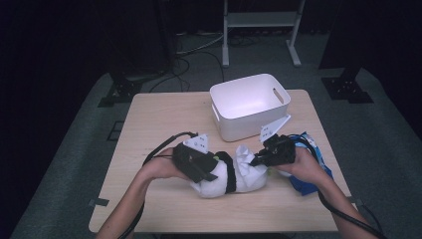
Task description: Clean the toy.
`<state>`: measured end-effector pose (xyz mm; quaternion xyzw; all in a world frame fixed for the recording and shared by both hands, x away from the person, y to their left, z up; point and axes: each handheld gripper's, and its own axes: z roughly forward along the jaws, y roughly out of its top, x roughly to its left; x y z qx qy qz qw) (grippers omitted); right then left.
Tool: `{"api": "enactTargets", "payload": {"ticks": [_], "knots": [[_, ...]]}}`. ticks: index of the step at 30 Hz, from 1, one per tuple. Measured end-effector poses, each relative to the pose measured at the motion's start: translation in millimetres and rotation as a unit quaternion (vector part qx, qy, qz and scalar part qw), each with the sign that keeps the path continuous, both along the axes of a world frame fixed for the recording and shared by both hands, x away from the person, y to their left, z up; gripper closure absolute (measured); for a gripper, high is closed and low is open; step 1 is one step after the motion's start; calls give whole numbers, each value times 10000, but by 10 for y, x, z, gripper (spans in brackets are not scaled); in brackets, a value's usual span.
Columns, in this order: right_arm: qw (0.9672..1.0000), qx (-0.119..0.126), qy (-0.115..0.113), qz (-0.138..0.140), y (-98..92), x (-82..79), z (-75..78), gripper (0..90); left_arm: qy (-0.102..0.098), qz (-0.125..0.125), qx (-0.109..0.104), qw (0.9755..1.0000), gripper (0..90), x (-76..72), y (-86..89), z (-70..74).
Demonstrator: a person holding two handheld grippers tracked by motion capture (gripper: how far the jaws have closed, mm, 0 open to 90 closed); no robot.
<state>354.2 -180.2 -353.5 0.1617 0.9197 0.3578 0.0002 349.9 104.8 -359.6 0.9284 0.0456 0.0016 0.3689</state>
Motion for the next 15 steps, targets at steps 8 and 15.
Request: {"api": "enactTargets", "payload": {"ticks": [8, 15], "knots": [[9999, -106, 33, 95, 16, -84, -2, 843, 138, 65, -189, 9997, 228, -62, 67, 57], [9997, -149, -42, 178, 85, -99, 55, 842, 162, 179, -173, 9996, 217, -84, 122, 0]]}}
